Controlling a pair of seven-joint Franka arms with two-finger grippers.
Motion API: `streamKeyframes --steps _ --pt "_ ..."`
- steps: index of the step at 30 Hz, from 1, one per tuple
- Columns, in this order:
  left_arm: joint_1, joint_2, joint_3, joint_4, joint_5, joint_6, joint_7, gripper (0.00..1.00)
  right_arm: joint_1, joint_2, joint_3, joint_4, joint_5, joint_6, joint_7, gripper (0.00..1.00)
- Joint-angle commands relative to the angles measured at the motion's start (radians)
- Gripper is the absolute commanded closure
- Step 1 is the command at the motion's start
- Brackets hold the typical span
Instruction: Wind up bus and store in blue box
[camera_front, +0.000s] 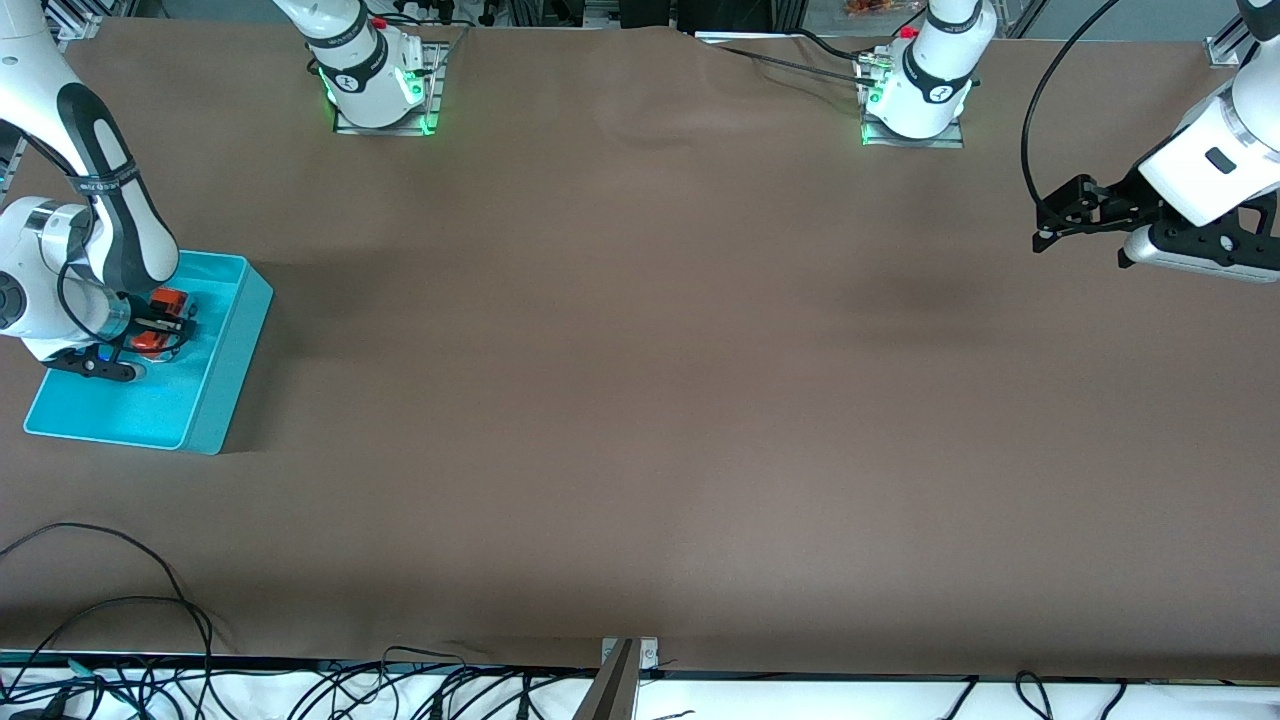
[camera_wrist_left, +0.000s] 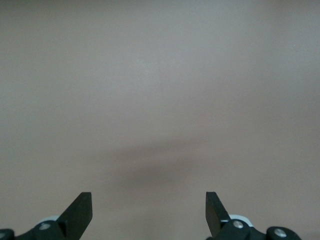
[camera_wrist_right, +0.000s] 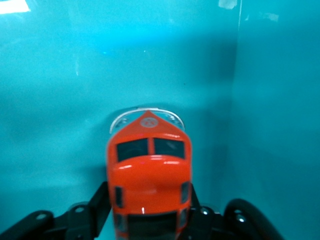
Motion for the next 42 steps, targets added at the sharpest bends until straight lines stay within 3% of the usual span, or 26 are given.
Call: streamKeyframes --steps 1,10,20,24,27,35,42 --pt "0.001 -0.005 0.000 -0.002 -0.004 -0.008 -0.010 0.00 -0.013 -0.079 0.049 -0.004 -0.019 -0.085 0.001 0.00" --pt "0.001 -0.005 0.000 -0.002 -0.004 -0.008 -0.010 0.00 0.004 -0.249 0.101 0.005 0.004 -0.260 -0.001 0.00" --pt "0.002 -0.005 0.000 -0.002 -0.006 -0.008 -0.008 0.00 0.028 -0.453 0.134 0.004 0.145 -0.373 -0.002 0.00" --pt "0.002 -0.003 0.000 -0.002 -0.006 -0.008 -0.008 0.00 0.087 -0.513 0.134 0.005 0.155 -0.391 -0.001 0.00" --pt "0.002 -0.005 0.000 -0.002 -0.006 -0.008 -0.008 0.00 0.133 -0.541 0.135 0.013 0.173 -0.399 -0.001 0.00" --pt "0.002 -0.005 0.002 -0.002 -0.006 -0.008 -0.008 0.00 0.242 -0.541 0.134 0.093 0.320 -0.440 0.021 0.00" --pt "0.001 -0.003 0.000 -0.002 -0.006 -0.008 -0.010 0.00 0.358 -0.519 0.134 0.113 0.342 -0.429 0.208 0.00"
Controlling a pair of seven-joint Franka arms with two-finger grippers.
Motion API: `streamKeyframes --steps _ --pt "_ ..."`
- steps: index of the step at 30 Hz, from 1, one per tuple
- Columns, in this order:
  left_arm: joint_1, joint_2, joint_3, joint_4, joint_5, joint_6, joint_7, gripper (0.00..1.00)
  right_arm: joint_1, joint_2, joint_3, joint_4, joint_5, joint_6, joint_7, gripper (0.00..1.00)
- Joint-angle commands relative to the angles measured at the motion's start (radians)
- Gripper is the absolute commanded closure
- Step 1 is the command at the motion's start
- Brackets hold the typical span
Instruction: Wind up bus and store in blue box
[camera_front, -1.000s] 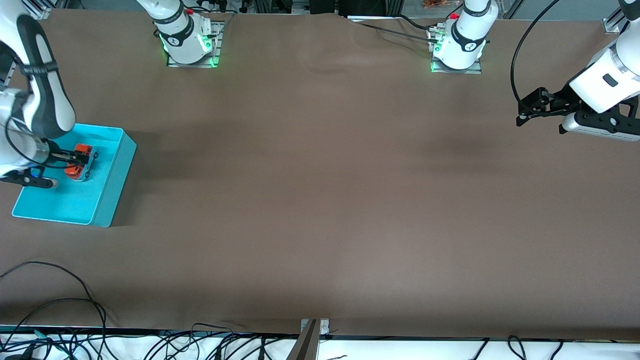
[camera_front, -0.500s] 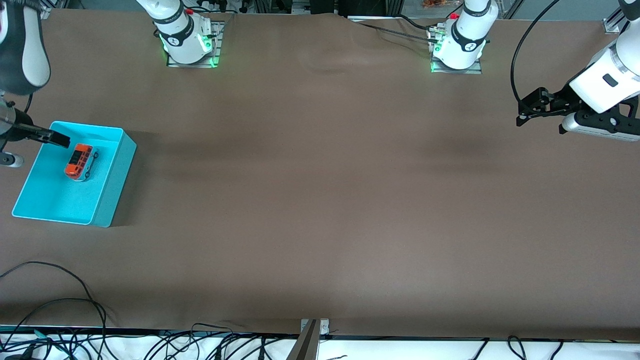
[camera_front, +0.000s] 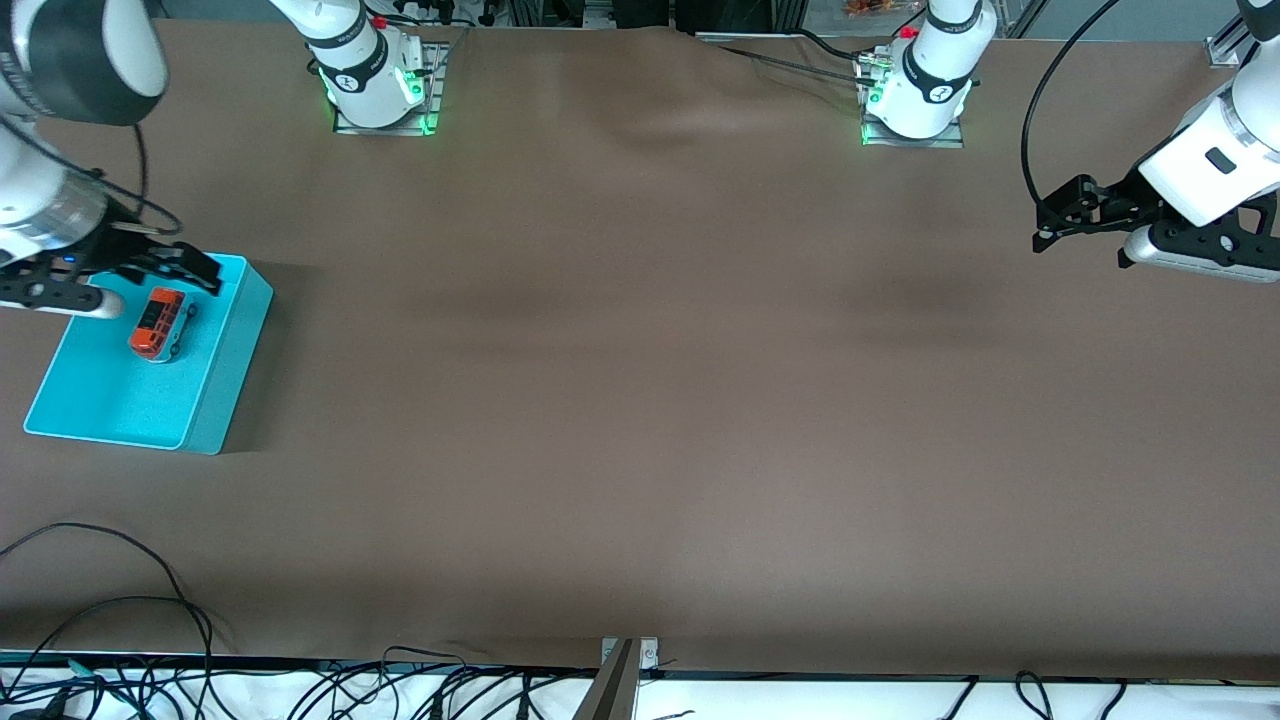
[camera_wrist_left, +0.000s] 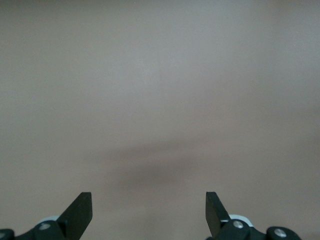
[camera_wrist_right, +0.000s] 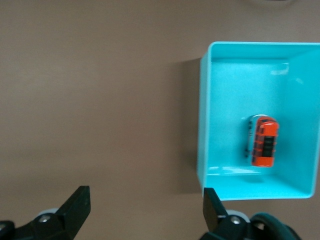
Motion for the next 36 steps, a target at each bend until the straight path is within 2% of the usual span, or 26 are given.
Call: streamKeyframes --steps 1,7,11,14,36 --pt "0.001 -0.003 0.000 -0.002 -0.006 -0.008 -0.010 0.00 0.081 0.031 -0.010 0.046 0.022 -0.014 0.100 0.00" --pt "0.001 -0.003 0.000 -0.002 -0.007 -0.008 -0.008 0.00 0.096 0.051 -0.010 0.141 0.077 -0.063 0.086 0.00" --pt "0.001 -0.003 0.000 -0.002 -0.007 -0.008 -0.008 0.00 0.098 0.077 -0.012 0.247 0.079 -0.168 0.068 0.00" --pt "0.001 -0.003 0.000 -0.002 -0.009 -0.008 -0.008 0.00 0.098 0.081 -0.013 0.278 0.079 -0.195 0.054 0.00" --pt "-0.001 -0.005 -0.006 -0.002 0.001 -0.009 -0.011 0.00 0.092 0.080 -0.017 0.289 0.068 -0.232 0.011 0.00"
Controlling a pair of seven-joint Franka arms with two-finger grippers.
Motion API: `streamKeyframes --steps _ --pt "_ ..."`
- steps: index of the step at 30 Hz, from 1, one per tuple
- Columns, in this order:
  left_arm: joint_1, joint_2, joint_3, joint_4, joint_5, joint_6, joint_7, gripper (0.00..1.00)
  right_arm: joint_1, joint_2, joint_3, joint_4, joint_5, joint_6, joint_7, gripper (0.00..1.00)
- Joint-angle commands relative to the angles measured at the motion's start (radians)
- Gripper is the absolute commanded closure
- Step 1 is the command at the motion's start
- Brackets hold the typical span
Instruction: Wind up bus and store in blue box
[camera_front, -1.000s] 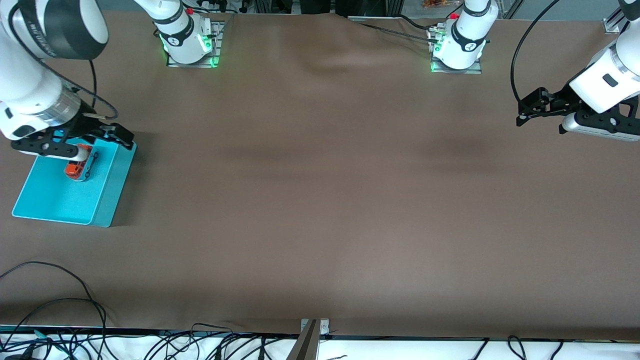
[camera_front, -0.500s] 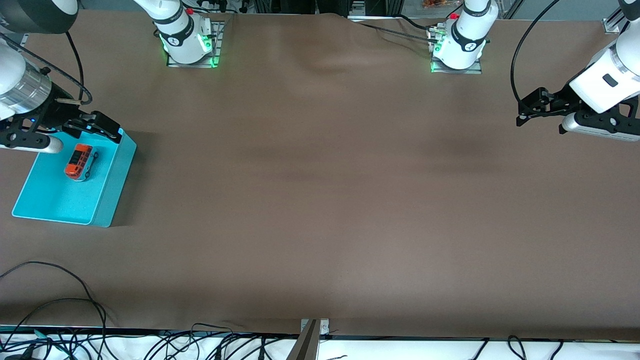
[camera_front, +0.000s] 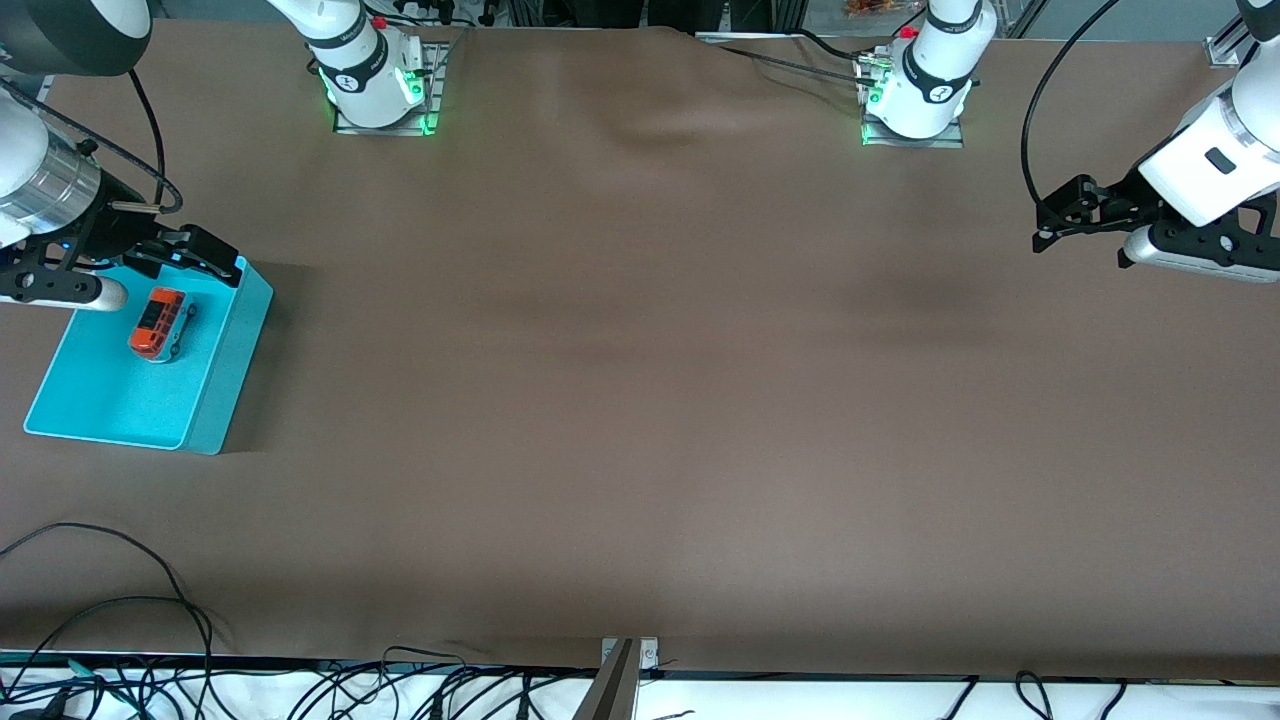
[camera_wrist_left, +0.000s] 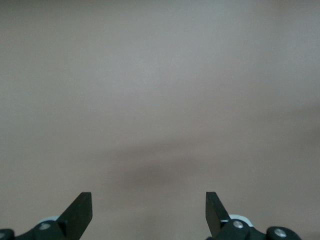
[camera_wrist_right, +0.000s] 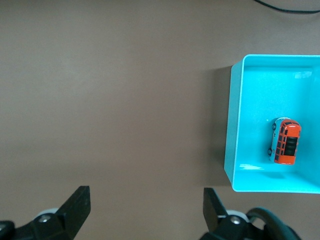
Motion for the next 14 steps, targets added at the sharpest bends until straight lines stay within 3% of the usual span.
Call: streamKeyframes --steps 1,14 --pt "-0.001 -0.005 -0.007 -0.003 0.002 -0.011 -0.011 0.00 -0.002 0.013 0.000 0.035 0.011 -0.041 -0.029 0.00" --pt "-0.003 -0.007 -0.014 -0.003 0.028 -0.012 -0.011 0.00 -0.004 0.013 -0.002 0.037 0.012 -0.052 -0.053 0.00"
